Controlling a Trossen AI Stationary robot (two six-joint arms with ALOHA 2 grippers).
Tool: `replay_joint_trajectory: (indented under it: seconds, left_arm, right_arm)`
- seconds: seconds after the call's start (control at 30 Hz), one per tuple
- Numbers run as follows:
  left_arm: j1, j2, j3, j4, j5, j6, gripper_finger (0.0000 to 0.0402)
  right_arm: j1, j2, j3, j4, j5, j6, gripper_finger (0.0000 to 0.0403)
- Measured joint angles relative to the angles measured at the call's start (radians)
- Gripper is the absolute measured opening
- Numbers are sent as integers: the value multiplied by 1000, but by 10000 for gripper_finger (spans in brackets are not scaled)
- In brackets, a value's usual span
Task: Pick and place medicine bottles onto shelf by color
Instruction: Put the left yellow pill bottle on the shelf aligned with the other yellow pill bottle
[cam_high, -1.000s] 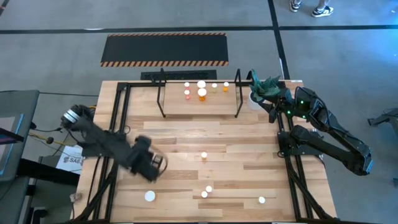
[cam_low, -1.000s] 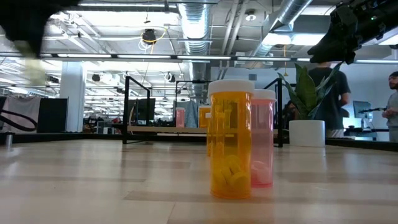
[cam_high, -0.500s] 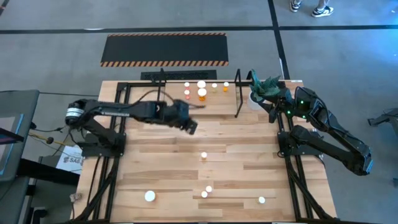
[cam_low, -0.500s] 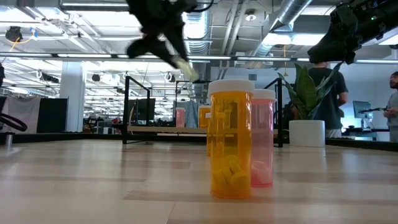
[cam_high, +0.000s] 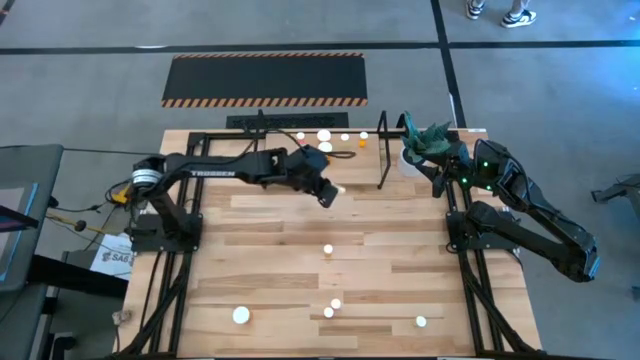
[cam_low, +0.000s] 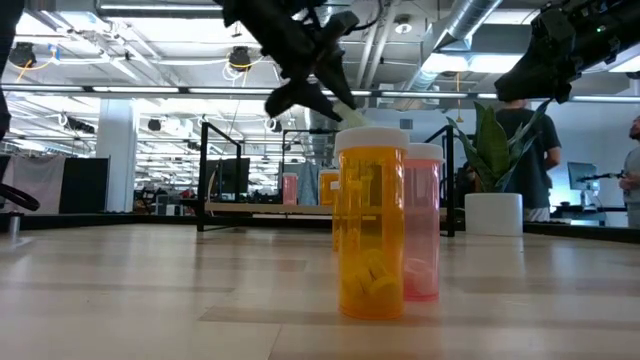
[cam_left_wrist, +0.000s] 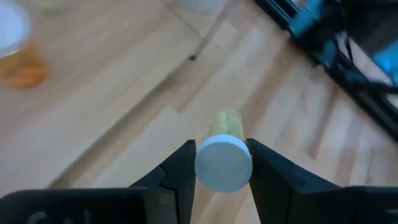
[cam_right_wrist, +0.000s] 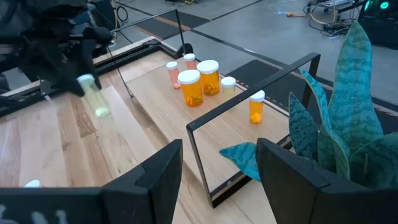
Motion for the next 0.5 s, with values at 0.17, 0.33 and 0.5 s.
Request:
replay_joint_trajectory:
  seconds: [0.17,0.33,0.5]
  left_arm:
    - [2,120,149,-165,50,164,110]
    - [3,249,313,-392,26,313,110]
    - [5,357,410,-498,8,393,110]
  right_arm:
    - [0,0,0,0,0,0,226]
    - [0,0,0,0,0,0,226]
    - [0,0,0,0,0,0,226]
